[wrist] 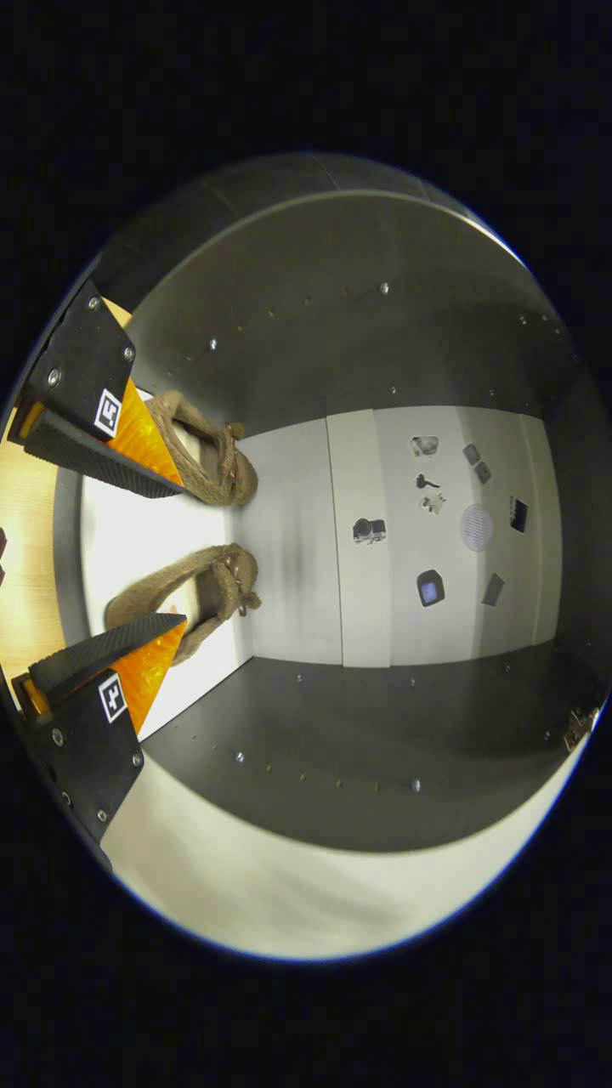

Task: Open the shoe cabinet door, grab the shoes and put them into the shoe cabinet, then close the shoe cabinet door.

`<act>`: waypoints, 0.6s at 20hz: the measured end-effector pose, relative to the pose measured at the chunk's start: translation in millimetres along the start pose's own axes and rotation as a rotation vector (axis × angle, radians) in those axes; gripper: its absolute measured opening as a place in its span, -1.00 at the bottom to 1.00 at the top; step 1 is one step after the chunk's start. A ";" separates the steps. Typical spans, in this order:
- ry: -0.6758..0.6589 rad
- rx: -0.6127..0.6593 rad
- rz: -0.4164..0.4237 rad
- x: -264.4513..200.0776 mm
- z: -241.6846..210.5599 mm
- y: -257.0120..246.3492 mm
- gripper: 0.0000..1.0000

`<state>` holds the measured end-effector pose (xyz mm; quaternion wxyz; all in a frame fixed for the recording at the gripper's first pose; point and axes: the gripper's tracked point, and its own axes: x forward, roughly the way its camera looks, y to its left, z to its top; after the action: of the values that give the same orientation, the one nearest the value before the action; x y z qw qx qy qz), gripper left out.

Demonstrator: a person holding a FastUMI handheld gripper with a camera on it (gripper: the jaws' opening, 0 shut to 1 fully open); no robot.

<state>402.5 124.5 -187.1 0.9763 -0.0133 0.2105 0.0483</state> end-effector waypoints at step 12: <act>-0.027 -0.026 -0.064 -181.0 -33.9 -34.5 0.73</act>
<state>227.9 72.5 -143.2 0.9799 -0.0320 0.1959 0.0200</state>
